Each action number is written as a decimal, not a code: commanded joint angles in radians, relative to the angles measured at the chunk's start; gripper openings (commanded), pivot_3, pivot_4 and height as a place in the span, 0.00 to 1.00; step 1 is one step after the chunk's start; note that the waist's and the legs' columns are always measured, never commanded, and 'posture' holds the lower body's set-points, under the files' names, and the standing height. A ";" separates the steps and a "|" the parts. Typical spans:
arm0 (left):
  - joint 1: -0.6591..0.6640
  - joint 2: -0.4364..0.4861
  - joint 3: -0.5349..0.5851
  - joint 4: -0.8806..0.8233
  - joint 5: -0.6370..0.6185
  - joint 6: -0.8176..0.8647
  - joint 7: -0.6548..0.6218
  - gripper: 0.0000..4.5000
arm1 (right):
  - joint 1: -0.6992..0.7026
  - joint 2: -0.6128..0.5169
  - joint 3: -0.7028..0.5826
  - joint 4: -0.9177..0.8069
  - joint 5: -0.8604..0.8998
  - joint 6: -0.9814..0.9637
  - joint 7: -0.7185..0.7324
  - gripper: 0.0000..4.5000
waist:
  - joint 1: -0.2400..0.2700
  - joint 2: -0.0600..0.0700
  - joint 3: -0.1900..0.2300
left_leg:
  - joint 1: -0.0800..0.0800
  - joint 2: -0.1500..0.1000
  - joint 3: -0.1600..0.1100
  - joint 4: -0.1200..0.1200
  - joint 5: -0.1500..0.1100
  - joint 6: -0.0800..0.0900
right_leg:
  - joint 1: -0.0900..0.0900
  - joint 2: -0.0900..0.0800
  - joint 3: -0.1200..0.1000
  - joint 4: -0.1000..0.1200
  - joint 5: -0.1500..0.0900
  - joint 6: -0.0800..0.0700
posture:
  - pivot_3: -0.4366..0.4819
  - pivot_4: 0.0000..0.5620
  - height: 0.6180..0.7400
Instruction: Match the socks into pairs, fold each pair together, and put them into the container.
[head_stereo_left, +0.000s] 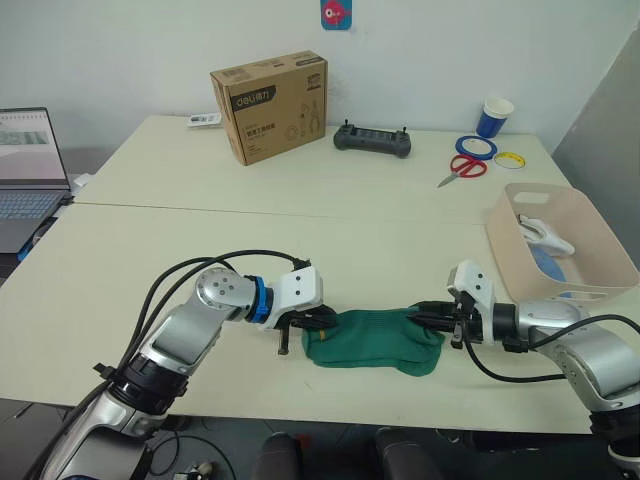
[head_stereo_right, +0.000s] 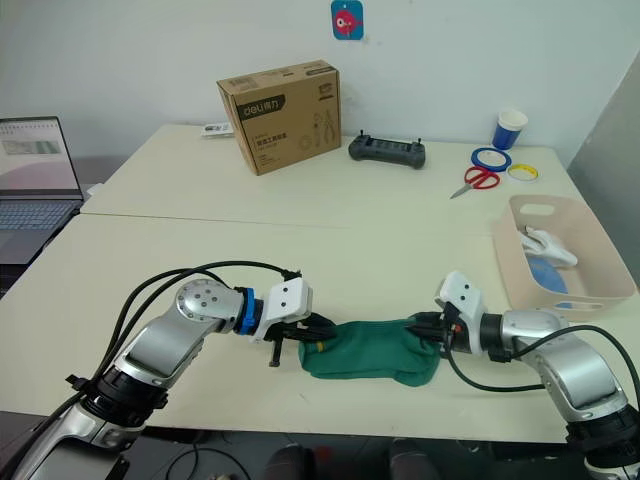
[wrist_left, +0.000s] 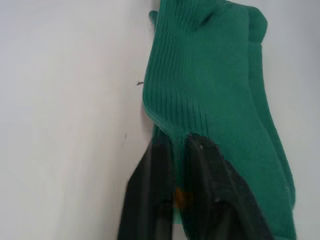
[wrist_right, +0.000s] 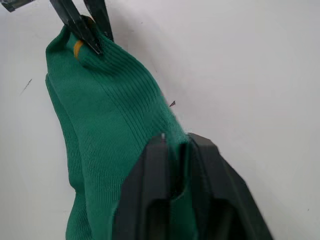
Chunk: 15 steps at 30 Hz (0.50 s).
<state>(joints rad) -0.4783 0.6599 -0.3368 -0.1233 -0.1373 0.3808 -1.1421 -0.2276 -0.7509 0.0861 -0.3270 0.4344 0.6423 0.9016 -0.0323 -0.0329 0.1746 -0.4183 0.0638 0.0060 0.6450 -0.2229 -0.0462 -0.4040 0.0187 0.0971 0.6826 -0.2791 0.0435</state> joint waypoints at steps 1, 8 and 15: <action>0.007 0.001 0.082 -0.029 -0.026 -0.001 0.044 0.44 | -0.005 0.010 -0.119 -0.016 0.031 -0.007 -0.049 0.48 | 0.000 0.000 0.000 | 0.000 0.000 0.000 0.000 0.000 0.000 | 0.000 0.000 0.000 0.000 0.000 0.000 | 0.48 0.27 1.00; 0.067 0.014 0.220 -0.063 -0.090 -0.031 0.086 0.84 | 0.070 0.000 -0.204 -0.091 0.058 -0.060 -0.038 0.64 | 0.000 0.000 0.000 | 0.000 0.000 0.000 0.000 0.000 0.000 | 0.000 0.000 0.000 0.000 0.000 0.000 | 0.48 0.27 1.00; 0.161 0.059 0.182 -0.155 -0.084 -0.245 -0.027 0.84 | 0.151 -0.092 -0.103 -0.086 -0.105 -0.378 0.129 0.64 | 0.000 0.000 0.000 | 0.000 0.000 0.002 0.000 0.000 0.000 | 0.000 -0.001 0.000 0.000 0.000 0.000 | 0.48 0.27 1.00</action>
<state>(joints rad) -0.3165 0.7117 -0.1448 -0.2350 -0.2270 0.1905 -1.1516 -0.0808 -0.8309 -0.0260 -0.3980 0.3665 0.3527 1.0007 -0.0324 -0.0327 0.1746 -0.4177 0.0639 0.0080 0.6449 -0.2229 -0.0462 -0.4036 0.0176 0.0975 0.6822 -0.2792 0.0436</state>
